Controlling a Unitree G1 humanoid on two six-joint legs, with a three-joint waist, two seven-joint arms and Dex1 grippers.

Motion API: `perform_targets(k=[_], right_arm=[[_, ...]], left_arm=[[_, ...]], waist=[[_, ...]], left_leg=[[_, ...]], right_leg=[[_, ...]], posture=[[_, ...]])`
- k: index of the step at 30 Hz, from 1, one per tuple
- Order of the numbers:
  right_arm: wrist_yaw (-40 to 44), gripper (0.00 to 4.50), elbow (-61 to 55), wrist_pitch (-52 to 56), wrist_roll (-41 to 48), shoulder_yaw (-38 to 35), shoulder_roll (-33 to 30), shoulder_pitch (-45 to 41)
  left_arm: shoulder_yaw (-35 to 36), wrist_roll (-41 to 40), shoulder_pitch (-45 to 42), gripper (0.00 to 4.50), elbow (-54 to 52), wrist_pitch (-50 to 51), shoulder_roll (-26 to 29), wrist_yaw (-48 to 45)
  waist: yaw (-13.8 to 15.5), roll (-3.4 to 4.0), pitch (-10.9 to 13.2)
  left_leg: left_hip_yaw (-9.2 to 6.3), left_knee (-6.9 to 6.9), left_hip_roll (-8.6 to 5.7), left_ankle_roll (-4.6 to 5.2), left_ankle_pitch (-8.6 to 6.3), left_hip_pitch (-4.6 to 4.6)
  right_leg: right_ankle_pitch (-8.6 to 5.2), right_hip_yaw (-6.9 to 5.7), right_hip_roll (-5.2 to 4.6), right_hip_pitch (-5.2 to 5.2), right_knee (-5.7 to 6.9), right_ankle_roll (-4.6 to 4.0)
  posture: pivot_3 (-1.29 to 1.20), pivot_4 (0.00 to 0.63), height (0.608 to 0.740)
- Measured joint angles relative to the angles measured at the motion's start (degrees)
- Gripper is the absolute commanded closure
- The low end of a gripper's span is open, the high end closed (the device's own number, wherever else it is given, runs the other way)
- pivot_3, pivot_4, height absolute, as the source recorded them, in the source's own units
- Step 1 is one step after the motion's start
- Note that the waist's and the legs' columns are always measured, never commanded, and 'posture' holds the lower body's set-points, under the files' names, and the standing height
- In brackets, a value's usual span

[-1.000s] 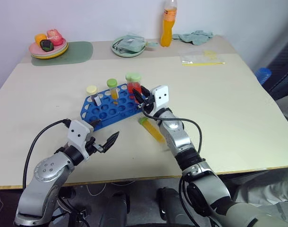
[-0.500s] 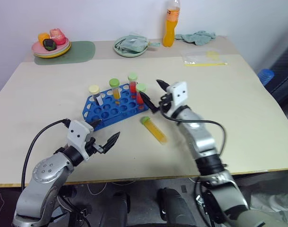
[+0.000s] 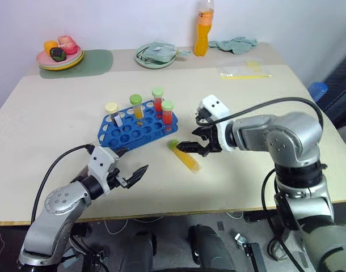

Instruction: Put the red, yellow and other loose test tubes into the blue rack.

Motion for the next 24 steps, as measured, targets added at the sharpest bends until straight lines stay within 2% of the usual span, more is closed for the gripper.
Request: perform_targets(k=[8, 14, 22, 24], right_arm=[[-22.6, 0.08, 14.6, 0.1, 20.1, 6.0, -0.4, -5.1], [-34.0, 0.08, 20.9, 0.1, 31.6, 10.2, -0.5, -7.9], [-41.4, 0.08, 29.4, 0.1, 34.9, 10.8, 3.4, -13.4], [-41.8, 0.6, 31.0, 0.1, 34.8, 11.0, 4.2, -13.4]], left_arm=[[0.0, 0.1, 4.9, 0.0, -1.5, -0.9, 1.0, -1.7], [0.0, 0.1, 6.6, 0.0, -3.1, -1.0, 0.9, -1.2], [-0.2, 0.2, 7.4, 0.0, -3.6, -1.0, 0.2, -0.3], [-0.3, 0.2, 7.8, 0.0, -3.7, -1.0, 0.1, 0.1]], waist=[[-0.5, 0.02, 0.0], [-0.5, 0.03, 0.0], [-0.5, 0.04, 0.0], [-0.4, 0.04, 0.0]], left_leg=[[0.04, -0.01, 0.05, 0.04, -0.02, 0.0], [0.05, -0.01, 0.05, 0.04, -0.02, 0.01], [0.05, -0.01, 0.06, 0.05, -0.03, 0.0], [0.05, -0.01, 0.06, 0.05, -0.03, -0.02]], right_leg=[[0.0, 0.03, 0.05, -0.05, 0.02, 0.01], [0.0, 0.04, 0.06, -0.05, 0.02, 0.01], [0.0, 0.03, 0.08, -0.05, 0.02, 0.01], [0.0, 0.03, 0.07, -0.05, 0.01, 0.01]], posture=[[0.0, 0.15, 0.74], [0.0, 0.15, 0.74], [0.0, 0.15, 0.74], [0.0, 0.15, 0.74]])
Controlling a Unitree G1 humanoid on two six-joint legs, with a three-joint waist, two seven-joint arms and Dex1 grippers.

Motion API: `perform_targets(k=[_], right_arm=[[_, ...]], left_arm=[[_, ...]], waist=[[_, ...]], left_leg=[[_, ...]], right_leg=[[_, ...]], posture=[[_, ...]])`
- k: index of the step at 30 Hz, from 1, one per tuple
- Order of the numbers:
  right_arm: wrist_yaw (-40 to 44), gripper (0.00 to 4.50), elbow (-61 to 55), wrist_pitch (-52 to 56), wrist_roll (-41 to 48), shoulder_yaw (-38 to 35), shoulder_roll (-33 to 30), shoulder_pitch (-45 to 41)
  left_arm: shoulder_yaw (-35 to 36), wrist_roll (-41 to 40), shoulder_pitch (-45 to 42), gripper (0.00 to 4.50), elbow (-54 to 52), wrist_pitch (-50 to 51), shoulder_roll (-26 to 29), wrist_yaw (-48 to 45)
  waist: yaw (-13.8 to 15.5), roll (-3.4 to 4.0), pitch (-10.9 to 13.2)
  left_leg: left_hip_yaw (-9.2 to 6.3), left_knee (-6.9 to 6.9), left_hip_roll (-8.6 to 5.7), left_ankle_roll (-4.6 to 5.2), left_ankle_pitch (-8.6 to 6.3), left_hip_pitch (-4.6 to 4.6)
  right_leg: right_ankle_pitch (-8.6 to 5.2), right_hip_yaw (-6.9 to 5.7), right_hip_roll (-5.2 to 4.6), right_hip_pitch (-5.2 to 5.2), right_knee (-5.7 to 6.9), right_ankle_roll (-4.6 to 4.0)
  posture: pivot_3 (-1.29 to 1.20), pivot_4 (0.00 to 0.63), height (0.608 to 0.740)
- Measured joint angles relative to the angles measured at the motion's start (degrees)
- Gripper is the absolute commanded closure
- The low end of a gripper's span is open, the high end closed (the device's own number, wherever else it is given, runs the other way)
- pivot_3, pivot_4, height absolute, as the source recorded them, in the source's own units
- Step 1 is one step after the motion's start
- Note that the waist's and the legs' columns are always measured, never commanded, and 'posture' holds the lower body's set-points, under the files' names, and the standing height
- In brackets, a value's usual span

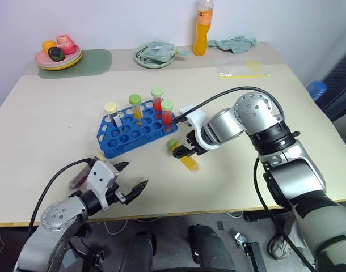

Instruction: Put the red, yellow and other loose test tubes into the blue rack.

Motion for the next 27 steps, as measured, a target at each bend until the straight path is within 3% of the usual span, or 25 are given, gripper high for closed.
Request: perform_targets(k=[7, 13, 15, 17, 21, 23, 27], right_arm=[[-0.2, 3.76, 0.9, 0.0, -0.4, 0.7, 0.7, 0.0], [0.1, 3.84, -2.0, 0.0, 1.8, 0.8, -1.4, 0.4], [3.5, 3.84, -10.3, -0.4, 2.0, -0.3, -3.7, 2.6], [11.9, 3.84, -22.6, -4.2, -1.3, -0.7, -6.9, 5.9], [29.9, 3.84, -37.0, -21.4, -13.4, -1.2, -10.1, 13.4], [38.2, 3.84, -38.0, -35.7, -22.9, -0.6, -8.0, 18.7], [45.3, 3.84, -32.6, -57.7, -38.8, 1.9, 1.6, 22.8]], left_arm=[[0.0, 0.0, 0.4, 0.0, -1.0, 0.0, -0.2, 0.4], [0.0, 0.0, 0.4, 0.0, -1.0, 0.0, -0.2, 0.6], [0.0, 0.0, 0.5, 0.0, -1.0, 0.0, -0.2, 0.6], [0.1, 0.1, 0.5, 0.0, -1.0, 0.0, -0.2, 0.6], [0.2, 0.0, 0.4, 0.0, -1.0, -0.1, -0.2, 0.6], [0.3, 0.0, 0.4, 0.0, -1.0, -0.1, -0.2, 0.7], [1.2, -0.2, -1.4, 0.0, -0.8, 0.1, -0.2, 1.1]], waist=[[-0.1, 0.0, 0.0], [0.0, 0.01, 0.0], [0.1, 0.02, 0.0], [0.0, 0.02, 0.0], [-0.1, -0.01, 0.0], [-0.2, 0.01, 0.0], [-0.3, 0.01, 0.0]], left_leg=[[-0.01, -0.01, 0.01, 0.0, 0.0, 0.01], [-0.01, -0.01, 0.0, 0.0, 0.0, -0.01], [-0.03, -0.01, 0.0, 0.02, -0.01, -0.04], [-0.06, -0.02, 0.0, 0.06, -0.04, -0.05], [0.0, -0.02, 0.04, 0.06, -0.04, 0.04], [0.03, -0.02, 0.07, 0.06, -0.04, 0.06], [0.04, -0.01, 0.1, 0.05, -0.03, 0.09]], right_leg=[[0.0, 0.0, 0.02, 0.0, 0.0, 0.0], [0.0, -0.01, 0.01, 0.0, -0.02, 0.0], [-0.01, -0.02, 0.01, 0.0, -0.06, 0.01], [-0.02, -0.05, 0.02, 0.0, -0.1, 0.03], [-0.03, -0.03, 0.04, 0.01, -0.08, 0.04], [-0.03, -0.01, 0.08, 0.02, -0.07, 0.04], [-0.02, 0.0, 0.1, 0.0, -0.01, 0.03]], posture=[[0.0, 0.15, 0.74], [0.0, 0.15, 0.74], [0.0, 0.15, 0.74], [0.0, 0.15, 0.74], [0.0, 0.15, 0.74], [0.0, 0.15, 0.74], [0.0, 0.15, 0.74]])
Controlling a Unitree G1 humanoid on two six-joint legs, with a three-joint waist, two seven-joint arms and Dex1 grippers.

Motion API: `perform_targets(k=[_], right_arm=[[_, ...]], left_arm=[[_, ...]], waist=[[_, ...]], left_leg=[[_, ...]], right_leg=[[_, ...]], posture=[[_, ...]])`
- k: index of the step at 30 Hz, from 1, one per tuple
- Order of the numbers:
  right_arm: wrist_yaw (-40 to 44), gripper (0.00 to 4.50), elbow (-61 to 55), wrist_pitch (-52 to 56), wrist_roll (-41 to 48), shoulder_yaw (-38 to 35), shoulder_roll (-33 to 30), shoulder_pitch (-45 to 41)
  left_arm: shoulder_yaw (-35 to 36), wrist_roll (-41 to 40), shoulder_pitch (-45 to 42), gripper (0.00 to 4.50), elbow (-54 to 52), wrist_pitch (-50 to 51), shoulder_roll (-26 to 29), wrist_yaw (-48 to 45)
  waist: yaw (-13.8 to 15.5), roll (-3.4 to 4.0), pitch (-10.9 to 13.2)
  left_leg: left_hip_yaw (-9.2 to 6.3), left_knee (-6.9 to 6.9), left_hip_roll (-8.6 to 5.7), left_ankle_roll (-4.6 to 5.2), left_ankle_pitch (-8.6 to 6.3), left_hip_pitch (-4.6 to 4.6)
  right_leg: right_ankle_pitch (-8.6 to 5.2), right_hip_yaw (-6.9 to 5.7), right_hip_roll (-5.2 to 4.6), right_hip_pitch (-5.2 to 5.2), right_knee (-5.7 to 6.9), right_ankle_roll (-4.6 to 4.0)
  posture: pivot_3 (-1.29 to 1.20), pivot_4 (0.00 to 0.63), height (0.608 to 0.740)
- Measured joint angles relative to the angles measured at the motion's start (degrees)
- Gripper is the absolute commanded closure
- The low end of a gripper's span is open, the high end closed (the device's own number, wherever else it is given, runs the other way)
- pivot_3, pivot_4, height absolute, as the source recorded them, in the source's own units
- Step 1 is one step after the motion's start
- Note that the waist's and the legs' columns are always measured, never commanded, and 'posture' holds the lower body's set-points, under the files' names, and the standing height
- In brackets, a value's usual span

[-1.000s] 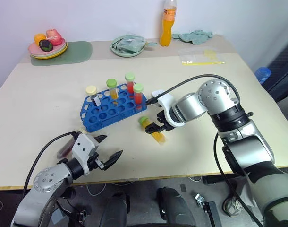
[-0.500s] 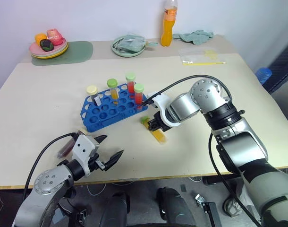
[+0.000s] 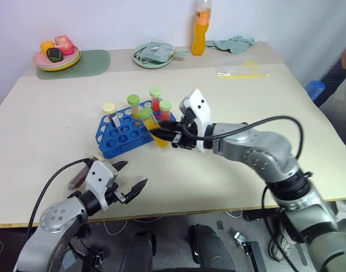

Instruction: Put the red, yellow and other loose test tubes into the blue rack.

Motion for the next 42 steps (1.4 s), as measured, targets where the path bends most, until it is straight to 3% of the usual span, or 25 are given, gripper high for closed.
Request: perform_targets(k=[5, 10, 24, 42], right_arm=[[-1.4, 3.84, 15.7, -19.7, -14.7, 0.9, 14.1, 0.3], [-0.8, 3.84, 28.2, -31.3, -22.5, -0.2, 20.0, 0.4], [3.4, 3.84, 36.8, -37.9, -29.1, -5.3, 23.1, 3.0], [1.6, 3.84, 46.6, -46.0, -34.4, -8.7, 27.0, 2.3]], left_arm=[[1.7, -0.6, -1.3, 0.0, 0.0, 0.0, 0.0, 0.3], [2.9, -1.1, 0.4, 0.0, -0.4, 0.2, -0.2, 1.5], [5.4, -1.2, 2.5, 0.0, -2.3, 0.2, -0.2, 2.9], [5.5, -1.2, 1.3, 0.0, -2.3, 0.2, -0.2, 2.7]], waist=[[0.2, -0.02, 0.0], [0.2, -0.02, 0.0], [0.1, 0.0, 0.0], [0.1, -0.01, 0.0]], left_leg=[[-0.01, -0.02, -0.03, -0.03, 0.01, -0.01], [-0.04, -0.02, -0.07, -0.05, 0.01, -0.02], [-0.05, -0.04, -0.06, -0.05, 0.02, 0.0], [-0.04, -0.03, -0.06, -0.06, 0.02, 0.02]], right_leg=[[0.01, 0.0, -0.07, 0.0, 0.01, -0.01], [0.02, 0.0, -0.12, 0.0, 0.02, -0.01], [0.01, 0.0, -0.08, -0.01, 0.04, -0.02], [0.02, 0.01, -0.09, 0.0, 0.07, -0.02]], posture=[[0.0, 0.15, 0.74], [0.0, 0.15, 0.74], [0.0, 0.15, 0.74], [0.0, 0.15, 0.74]])
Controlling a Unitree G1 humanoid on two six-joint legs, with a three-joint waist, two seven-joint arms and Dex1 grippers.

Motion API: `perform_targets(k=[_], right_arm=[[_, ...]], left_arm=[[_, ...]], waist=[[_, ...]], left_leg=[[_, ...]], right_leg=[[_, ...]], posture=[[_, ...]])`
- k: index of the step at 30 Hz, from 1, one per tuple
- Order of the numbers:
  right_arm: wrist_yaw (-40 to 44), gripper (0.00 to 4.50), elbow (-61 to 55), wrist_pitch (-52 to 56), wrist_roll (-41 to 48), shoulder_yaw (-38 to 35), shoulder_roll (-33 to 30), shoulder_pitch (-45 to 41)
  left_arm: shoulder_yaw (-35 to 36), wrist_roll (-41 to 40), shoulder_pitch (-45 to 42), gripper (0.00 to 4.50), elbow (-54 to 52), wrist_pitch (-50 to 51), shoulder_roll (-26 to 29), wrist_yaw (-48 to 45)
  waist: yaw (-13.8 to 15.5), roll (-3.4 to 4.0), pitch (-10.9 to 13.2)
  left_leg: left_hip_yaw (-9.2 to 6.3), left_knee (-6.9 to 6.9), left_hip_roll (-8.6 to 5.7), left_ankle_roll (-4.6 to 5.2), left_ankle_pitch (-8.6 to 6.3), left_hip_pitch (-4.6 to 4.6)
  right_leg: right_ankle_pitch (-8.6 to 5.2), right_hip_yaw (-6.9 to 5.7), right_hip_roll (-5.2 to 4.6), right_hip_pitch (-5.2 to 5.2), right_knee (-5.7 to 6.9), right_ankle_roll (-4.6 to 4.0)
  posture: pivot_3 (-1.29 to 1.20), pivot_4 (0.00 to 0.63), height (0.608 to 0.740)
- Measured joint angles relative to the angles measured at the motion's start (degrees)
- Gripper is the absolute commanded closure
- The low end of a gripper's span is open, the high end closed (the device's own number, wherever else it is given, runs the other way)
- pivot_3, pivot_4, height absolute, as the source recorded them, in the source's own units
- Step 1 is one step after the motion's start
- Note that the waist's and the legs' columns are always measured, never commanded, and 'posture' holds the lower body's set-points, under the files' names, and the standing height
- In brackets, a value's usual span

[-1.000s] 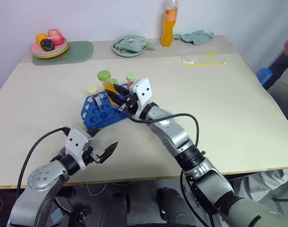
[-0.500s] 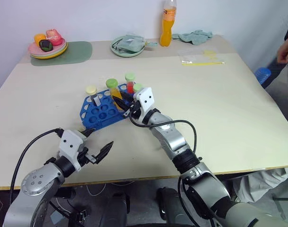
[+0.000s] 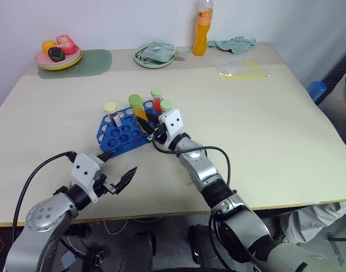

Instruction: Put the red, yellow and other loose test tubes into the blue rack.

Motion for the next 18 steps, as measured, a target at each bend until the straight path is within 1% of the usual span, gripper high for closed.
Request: perform_targets(k=[1, 3, 6, 7, 8, 9, 12, 13, 15, 17, 18], right_arm=[[0.3, 3.84, 0.0, -0.3, 0.0, 0.0, 0.0, 0.2], [1.2, 2.8, 0.0, -0.6, 0.0, -0.1, 0.1, 0.6], [3.2, 1.51, -0.4, -0.8, 0.4, -0.2, 0.3, 1.5], [3.5, 0.9, -0.9, -0.8, 0.3, -0.1, 0.4, 2.0], [3.7, 0.41, -1.8, -0.9, 0.2, 0.0, 0.4, 2.4], [3.7, 0.05, -3.2, -1.1, -0.1, 0.3, 0.4, 2.6], [4.9, 0.05, -8.9, -1.1, -0.9, 1.2, -0.5, 2.7], [6.3, 0.05, -12.3, 0.3, -0.9, 1.7, -1.3, 2.9], [8.2, 0.05, -17.2, 3.2, -0.6, 2.4, -2.7, 3.1], [10.5, 0.05, -21.8, 7.4, 0.5, 2.4, -5.0, 3.3], [12.0, 0.05, -23.9, 9.8, 1.4, 2.4, -6.7, 3.4]], left_arm=[[0.0, 0.0, 0.0, 0.0, 0.0, 0.0, 0.0, 0.0], [0.0, 0.0, 0.0, 0.0, 0.0, 0.1, 0.0, 0.0], [0.1, 0.0, 0.1, 0.0, 0.0, 0.9, 0.0, 0.4], [0.3, 0.0, 0.2, 0.0, 0.0, 1.2, 0.0, 0.8], [0.6, 0.0, 0.1, 0.0, 0.0, 1.8, 0.0, 1.3], [1.2, -0.4, 0.1, 0.0, -0.1, 2.7, 0.0, 1.7], [5.1, -5.1, -1.0, 0.0, -1.4, 7.3, 0.1, 3.3], [8.0, -8.7, -2.7, 0.0, -2.2, 11.3, 0.8, 4.8], [12.4, -13.2, -5.1, 0.0, -3.1, 17.4, 3.5, 6.9], [16.0, -15.4, -6.9, 0.0, -4.2, 24.0, 8.1, 9.3], [16.7, -15.8, -7.8, 0.0, -4.6, 27.9, 11.4, 10.4]], waist=[[0.0, 0.0, 0.0], [0.0, 0.0, 0.0], [0.0, 0.0, 0.0], [0.0, 0.0, 0.0], [0.0, 0.01, 0.0], [-0.1, 0.01, 0.0], [0.0, 0.0, 0.0], [0.1, -0.01, 0.0], [0.1, -0.02, 0.0], [0.1, -0.02, 0.0], [0.1, -0.03, 0.0]], left_leg=[[0.0, 0.0, 0.0, 0.0, 0.0, 0.0], [0.0, 0.0, 0.0, 0.0, 0.0, 0.0], [-0.01, 0.0, 0.0, 0.0, 0.0, 0.0], [-0.01, 0.0, 0.0, 0.0, 0.0, 0.0], [-0.01, 0.0, 0.0, 0.0, 0.0, 0.0], [-0.02, 0.0, 0.0, 0.0, 0.0, 0.0], [-0.06, 0.0, 0.01, 0.0, 0.0, 0.0], [-0.1, 0.02, 0.01, -0.01, 0.0, -0.02], [-0.14, 0.05, 0.0, -0.01, 0.0, -0.01], [-0.12, 0.04, -0.02, -0.01, 0.01, 0.02], [-0.16, 0.04, -0.03, -0.01, 0.01, 0.01]], right_leg=[[0.0, 0.0, 0.0, 0.0, 0.0, 0.0], [0.0, 0.0, 0.0, 0.0, 0.0, 0.0], [0.0, 0.0, 0.01, 0.0, 0.01, 0.0], [0.0, 0.0, 0.01, 0.0, 0.01, 0.0], [0.0, 0.0, 0.01, 0.0, 0.01, 0.0], [0.0, 0.0, 0.01, 0.0, 0.02, 0.0], [0.0, -0.01, 0.01, 0.0, 0.02, 0.0], [0.0, -0.04, 0.0, 0.0, 0.04, 0.0], [0.0, -0.07, 0.0, 0.04, 0.05, 0.0], [0.0, -0.06, -0.01, 0.06, 0.05, 0.01], [0.0, -0.08, 0.0, 0.06, 0.06, 0.01]], posture=[[0.0, 0.15, 0.74], [0.0, 0.15, 0.74], [0.0, 0.15, 0.74], [0.0, 0.15, 0.74], [0.0, 0.15, 0.74], [0.0, 0.15, 0.74], [0.0, 0.15, 0.74], [0.0, 0.15, 0.74], [0.0, 0.15, 0.74], [0.0, 0.15, 0.74], [0.0, 0.15, 0.74]])
